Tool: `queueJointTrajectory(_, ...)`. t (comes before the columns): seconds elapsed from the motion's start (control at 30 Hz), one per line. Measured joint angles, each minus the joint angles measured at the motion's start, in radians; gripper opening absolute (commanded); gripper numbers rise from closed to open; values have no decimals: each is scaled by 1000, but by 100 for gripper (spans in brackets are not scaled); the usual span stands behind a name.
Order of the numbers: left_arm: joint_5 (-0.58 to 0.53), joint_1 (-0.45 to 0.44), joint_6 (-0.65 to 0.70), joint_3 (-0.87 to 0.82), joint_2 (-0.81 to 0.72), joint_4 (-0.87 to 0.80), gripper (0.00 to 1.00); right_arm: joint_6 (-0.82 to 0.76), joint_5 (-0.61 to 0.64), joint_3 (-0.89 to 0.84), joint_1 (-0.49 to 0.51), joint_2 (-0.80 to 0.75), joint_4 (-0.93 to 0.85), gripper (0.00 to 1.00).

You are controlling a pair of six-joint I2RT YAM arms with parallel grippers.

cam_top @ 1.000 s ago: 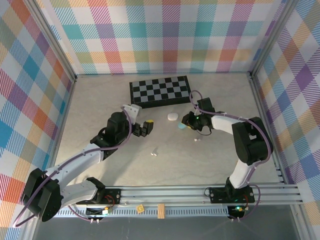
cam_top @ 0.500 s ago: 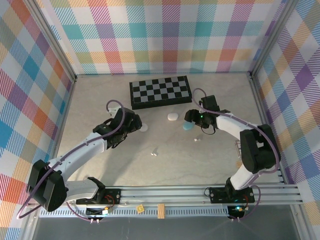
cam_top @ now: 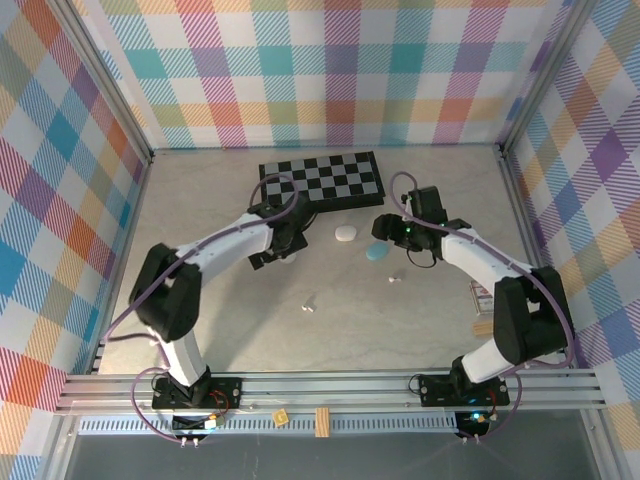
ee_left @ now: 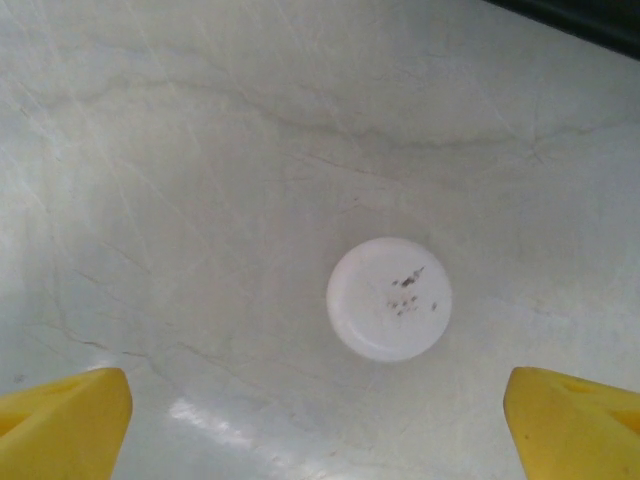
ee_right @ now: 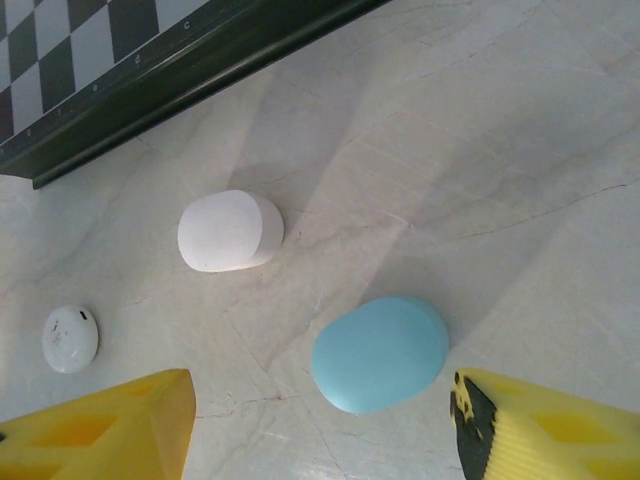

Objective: Insert the wireless bluetooth earbuds into the charging case

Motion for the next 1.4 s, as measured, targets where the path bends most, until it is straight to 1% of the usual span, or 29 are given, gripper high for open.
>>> queueJointTrajectory(0.13, 2, -2, -63, 59, 88, -29, 93, -8, -5, -20, 0, -26, -7, 68)
queueJointTrajectory(0.4, 36, -6, -144, 87, 153, -19, 90, -19, -45, -38, 0, -27, -16, 68)
queueJointTrajectory(0.6, 53, -4, -166, 101, 197, 3, 88, -19, -74, -42, 0, -27, -14, 68)
queueJointTrajectory(0.9, 72, 8, -171, 116, 249, 32, 83, -19, -85, -55, 0, -34, -16, 68)
queueJointTrajectory(1.1, 73, 22, -170, 116, 261, 38, 77, -19, -87, -57, 0, -35, -16, 68)
queueJointTrajectory(1.27, 74, 29, -167, 116, 264, 56, 67, -19, -87, -66, 0, -35, -11, 68)
queueJointTrajectory(1.4, 87, 29, -164, 116, 269, 61, 56, -19, -87, -75, 0, -35, -10, 68)
